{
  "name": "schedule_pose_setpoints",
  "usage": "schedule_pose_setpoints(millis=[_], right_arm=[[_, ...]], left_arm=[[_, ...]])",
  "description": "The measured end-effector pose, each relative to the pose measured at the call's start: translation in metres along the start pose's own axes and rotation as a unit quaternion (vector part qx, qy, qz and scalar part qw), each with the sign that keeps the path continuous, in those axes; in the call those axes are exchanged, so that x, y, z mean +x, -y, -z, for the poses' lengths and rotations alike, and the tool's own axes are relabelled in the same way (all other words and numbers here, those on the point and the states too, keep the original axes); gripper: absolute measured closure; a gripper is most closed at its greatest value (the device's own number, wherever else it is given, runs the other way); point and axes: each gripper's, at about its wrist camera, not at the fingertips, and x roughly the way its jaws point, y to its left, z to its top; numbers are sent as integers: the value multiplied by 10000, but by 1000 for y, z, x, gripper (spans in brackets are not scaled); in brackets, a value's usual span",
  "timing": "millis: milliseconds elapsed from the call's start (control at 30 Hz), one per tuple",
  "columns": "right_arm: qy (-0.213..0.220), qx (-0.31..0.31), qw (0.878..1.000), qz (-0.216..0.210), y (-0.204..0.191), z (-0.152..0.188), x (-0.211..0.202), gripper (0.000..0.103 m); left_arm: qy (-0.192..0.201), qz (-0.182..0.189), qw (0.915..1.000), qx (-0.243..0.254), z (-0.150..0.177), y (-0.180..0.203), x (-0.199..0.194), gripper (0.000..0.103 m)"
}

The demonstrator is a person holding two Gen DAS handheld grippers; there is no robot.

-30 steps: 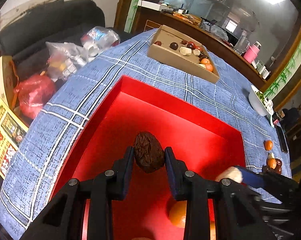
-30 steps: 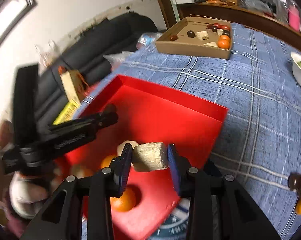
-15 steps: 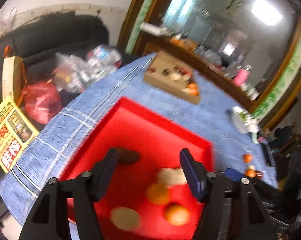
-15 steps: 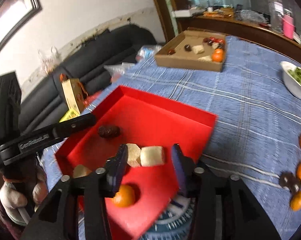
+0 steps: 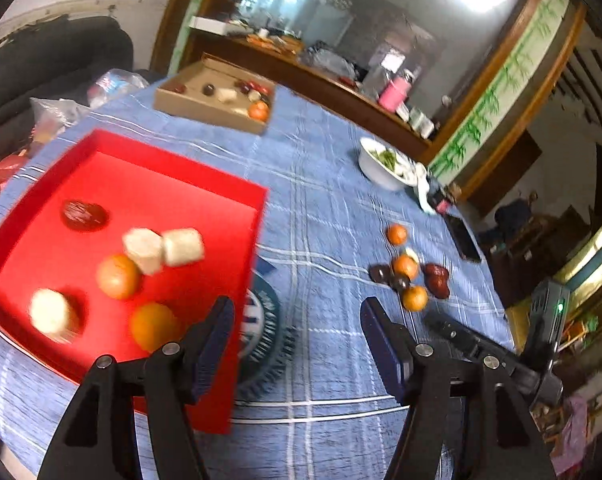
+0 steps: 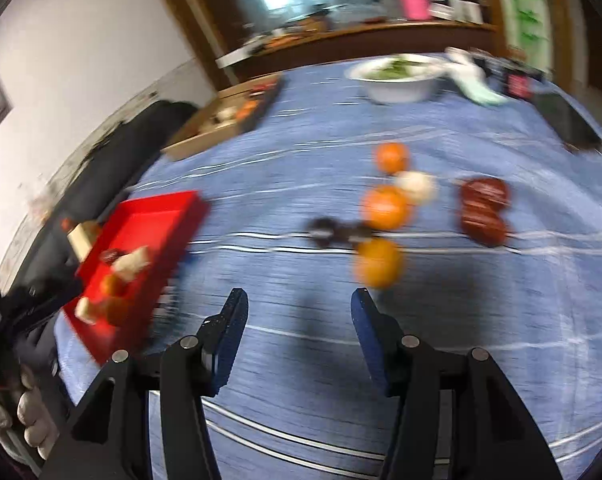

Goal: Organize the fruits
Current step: 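Grasp a dark round fruit with the left gripper while the right gripper grasps an orange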

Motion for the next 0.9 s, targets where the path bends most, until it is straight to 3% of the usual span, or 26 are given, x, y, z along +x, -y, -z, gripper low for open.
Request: schedule_pose_setpoints(millis=[100,267,367,467,833,900], right_arm=[[-199,-183,9994,232,22,-4,0,51],[-233,-1008,9919,732,20,-19,22,51],[-290,-1055,9919,648,22,-26,38,52],[-345,-1086,9921,524,20,-25,48,72],[-72,-527,9982,288,45,-32,31,72],[-123,-306,9993,169,52,-34,32,72]], left_arm=[[-106,-10,9999,82,3,14,7,35],[-134,-122,9996,218,6,28,7,35],[-174,-165,9994,247,4,30,11,35],[-222,-196,9992,271,-1,33,20,35],[-814,-28,9956,463,-11,67,114,35],[-861,9,9948,543,-15,76,128,40]])
